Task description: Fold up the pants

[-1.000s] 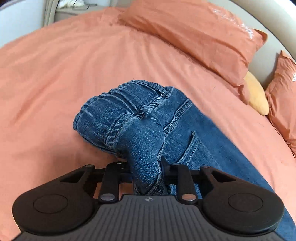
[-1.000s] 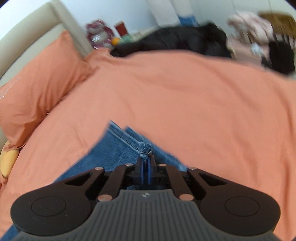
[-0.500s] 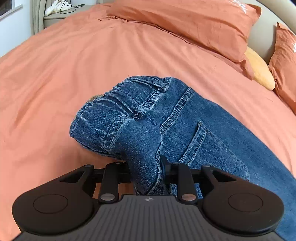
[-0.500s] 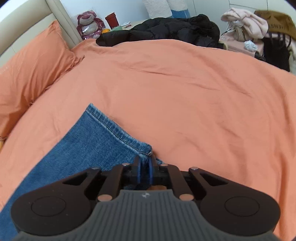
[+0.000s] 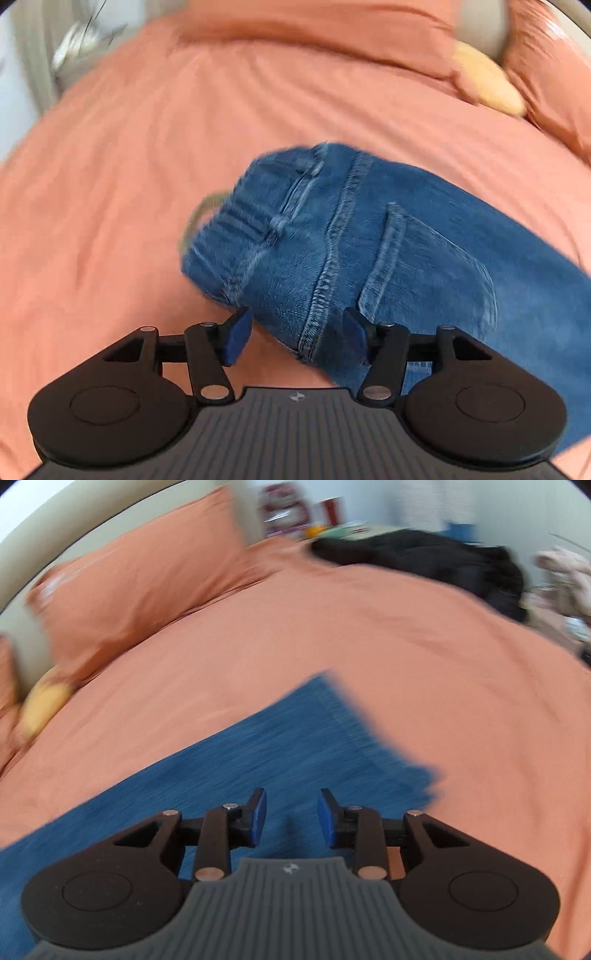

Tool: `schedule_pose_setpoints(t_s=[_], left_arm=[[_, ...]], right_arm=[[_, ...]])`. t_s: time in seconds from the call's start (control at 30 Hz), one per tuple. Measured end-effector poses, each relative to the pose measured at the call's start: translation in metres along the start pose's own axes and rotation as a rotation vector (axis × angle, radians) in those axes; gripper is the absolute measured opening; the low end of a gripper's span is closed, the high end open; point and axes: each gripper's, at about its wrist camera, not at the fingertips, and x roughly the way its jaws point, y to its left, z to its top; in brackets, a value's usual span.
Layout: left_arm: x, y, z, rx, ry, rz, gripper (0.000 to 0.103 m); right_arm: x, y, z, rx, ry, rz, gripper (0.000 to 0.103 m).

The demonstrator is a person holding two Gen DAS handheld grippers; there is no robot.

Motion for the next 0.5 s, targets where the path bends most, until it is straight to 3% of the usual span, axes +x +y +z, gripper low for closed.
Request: schedule_pose_setpoints(t_s=[0.13,0.37,0.43,0.5], left_arm=[[-0.030,-0.035,-0.015,0.241,-0.032,-0.092,0.059],[-0.063,-0.117,-0.083,0.661,-0.095,-0.259,0.054],[-0.060,-0.137,-0.101,0.734,-0.113,-0.262,0.053],[-0.054,-0.149,-0.116,0.795,-0.118,-0.247,0.040]], right_arm=[[-0.008,0.070,-0.041,-0.100,0.074,0.160,0.028],[-0.030,0.190,-0.139,-0.275,0.212,0.398,0.028],[-0.039,0.220,-0.170,-0.341,0.227,0.451,0.028],[-0.049,0.247,-0.199,-0.409,0.229,0.494,0.028]])
